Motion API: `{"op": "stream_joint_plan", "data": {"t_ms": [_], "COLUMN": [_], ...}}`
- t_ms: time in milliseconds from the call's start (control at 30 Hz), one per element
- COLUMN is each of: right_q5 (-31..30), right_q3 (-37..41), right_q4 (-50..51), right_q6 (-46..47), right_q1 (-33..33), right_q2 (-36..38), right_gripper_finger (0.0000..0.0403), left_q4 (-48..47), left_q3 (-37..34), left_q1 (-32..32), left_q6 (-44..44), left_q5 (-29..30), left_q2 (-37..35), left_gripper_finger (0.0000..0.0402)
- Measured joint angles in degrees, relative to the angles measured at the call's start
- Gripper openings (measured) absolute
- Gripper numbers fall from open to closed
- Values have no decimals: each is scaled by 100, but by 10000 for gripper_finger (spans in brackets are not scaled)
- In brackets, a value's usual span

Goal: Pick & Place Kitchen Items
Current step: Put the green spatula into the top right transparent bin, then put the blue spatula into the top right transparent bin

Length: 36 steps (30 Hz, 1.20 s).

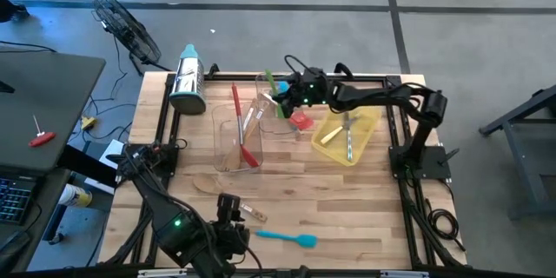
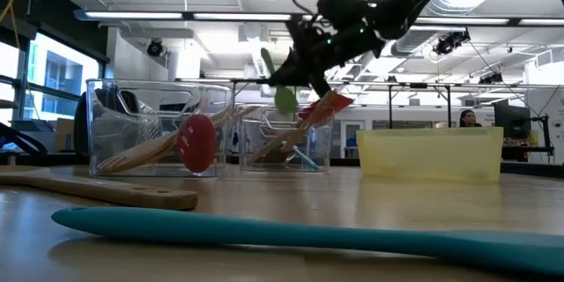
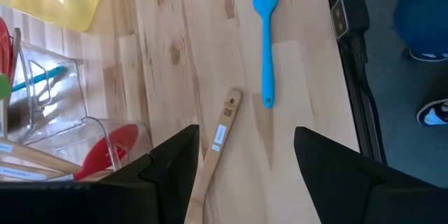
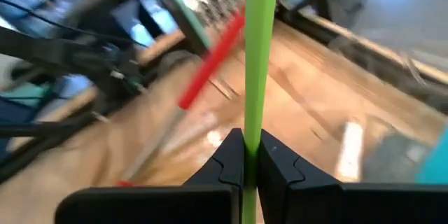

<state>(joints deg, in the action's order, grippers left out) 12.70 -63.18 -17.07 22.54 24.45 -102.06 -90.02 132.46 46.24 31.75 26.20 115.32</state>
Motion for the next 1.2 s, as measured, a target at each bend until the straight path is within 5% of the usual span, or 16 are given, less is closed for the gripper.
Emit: {"op": "stream_joint_plan", "data": {"t_ms": [567,800,1200], "right_q5": [-1153,-764,808], "right_q3": [-2,-2,-2], "right_q4": [1427,1424,409], "right_q6": [-28,-122,-471], "right_q1": [-11,-75,-160], "right_q2": [-61,-61,-17], "right_gripper_finger": [20,57,75], "left_q4": [0,0,0], "left_q3": [0,0,2], "left_q1": [-9,-9,-9], "left_q6": [463,478,785], "left_q5": [15,35,18], "left_q2": [1,3,3], "left_gripper_finger": [228,228,228]}}
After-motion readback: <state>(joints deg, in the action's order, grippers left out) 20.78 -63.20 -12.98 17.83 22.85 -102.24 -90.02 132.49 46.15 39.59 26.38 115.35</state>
